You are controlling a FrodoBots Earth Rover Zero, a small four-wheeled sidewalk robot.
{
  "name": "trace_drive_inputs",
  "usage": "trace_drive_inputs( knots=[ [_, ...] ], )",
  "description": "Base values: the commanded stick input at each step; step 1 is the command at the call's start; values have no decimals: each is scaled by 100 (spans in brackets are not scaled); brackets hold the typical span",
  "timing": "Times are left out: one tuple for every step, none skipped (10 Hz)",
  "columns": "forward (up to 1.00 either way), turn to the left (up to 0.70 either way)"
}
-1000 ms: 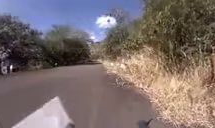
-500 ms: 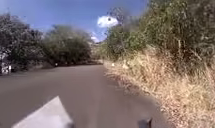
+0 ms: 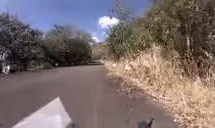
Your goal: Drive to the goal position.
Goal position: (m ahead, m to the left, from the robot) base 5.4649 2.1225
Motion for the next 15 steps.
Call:
trace_drive_inputs(
  knots=[
    [50, 0],
    [50, 0],
    [50, 0],
    [50, 0],
    [50, 0],
    [50, 0],
    [50, 0],
    [50, 0],
    [50, 0],
    [50, 0],
    [50, 0],
    [50, 0],
    [50, 0],
    [50, 0],
    [50, 0]
  ],
)
